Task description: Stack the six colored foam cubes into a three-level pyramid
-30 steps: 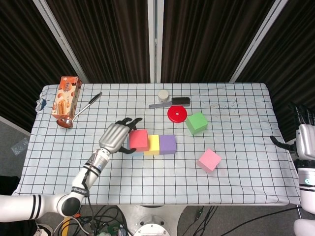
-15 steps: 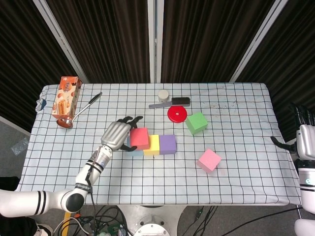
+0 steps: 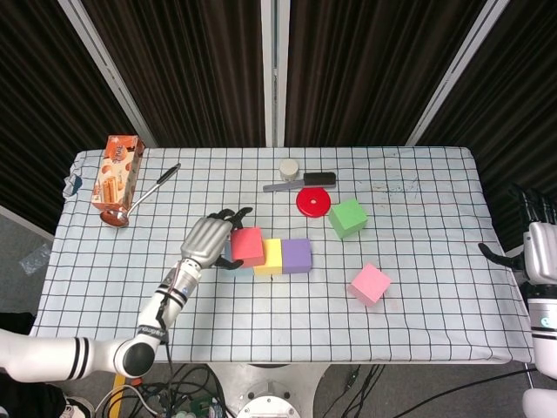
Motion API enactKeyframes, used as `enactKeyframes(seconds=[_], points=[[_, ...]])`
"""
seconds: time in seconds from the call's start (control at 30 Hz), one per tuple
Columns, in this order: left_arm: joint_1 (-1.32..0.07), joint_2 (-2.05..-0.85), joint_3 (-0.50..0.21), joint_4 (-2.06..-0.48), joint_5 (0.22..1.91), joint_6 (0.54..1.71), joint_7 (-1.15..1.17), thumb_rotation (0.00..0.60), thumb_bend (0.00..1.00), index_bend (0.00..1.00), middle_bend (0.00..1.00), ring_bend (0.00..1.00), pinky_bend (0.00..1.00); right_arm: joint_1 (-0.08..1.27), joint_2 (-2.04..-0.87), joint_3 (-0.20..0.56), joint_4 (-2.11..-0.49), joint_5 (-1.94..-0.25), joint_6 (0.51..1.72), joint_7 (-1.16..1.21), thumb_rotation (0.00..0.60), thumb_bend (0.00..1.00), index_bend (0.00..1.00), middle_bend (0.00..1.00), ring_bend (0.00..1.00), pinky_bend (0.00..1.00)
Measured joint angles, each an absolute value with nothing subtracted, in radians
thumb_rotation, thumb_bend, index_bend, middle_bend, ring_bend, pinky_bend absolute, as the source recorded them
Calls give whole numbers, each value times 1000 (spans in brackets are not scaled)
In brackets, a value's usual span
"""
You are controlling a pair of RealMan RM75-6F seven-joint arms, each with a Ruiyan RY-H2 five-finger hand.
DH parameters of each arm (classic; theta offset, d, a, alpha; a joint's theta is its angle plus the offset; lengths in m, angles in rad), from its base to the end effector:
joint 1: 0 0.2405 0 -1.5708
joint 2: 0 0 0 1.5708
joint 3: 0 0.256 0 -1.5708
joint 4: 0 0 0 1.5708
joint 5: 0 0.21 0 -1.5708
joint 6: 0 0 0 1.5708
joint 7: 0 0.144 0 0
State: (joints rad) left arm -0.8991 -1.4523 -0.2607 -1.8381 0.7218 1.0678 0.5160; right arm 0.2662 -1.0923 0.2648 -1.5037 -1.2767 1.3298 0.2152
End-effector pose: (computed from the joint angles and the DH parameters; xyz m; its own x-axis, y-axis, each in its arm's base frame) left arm -0.0659 0.3343 0.0116 0.2878 0.3375 0.8963 0.9323 -0.3127 -0.1816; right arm -0.3051 -0.2825 0.2091 0.2290 0.1629 0.9597 -0.9734 0.0273 0.2276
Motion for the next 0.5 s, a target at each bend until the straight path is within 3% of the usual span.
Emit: enactKeyframes(seconds=[0.5], points=[[-906, -1461, -244, -1837, 729, 1080, 504, 600, 213, 86, 492, 160, 265, 265, -1100, 265, -1489, -1281, 1334, 225, 600, 89, 0, 150, 0, 0]])
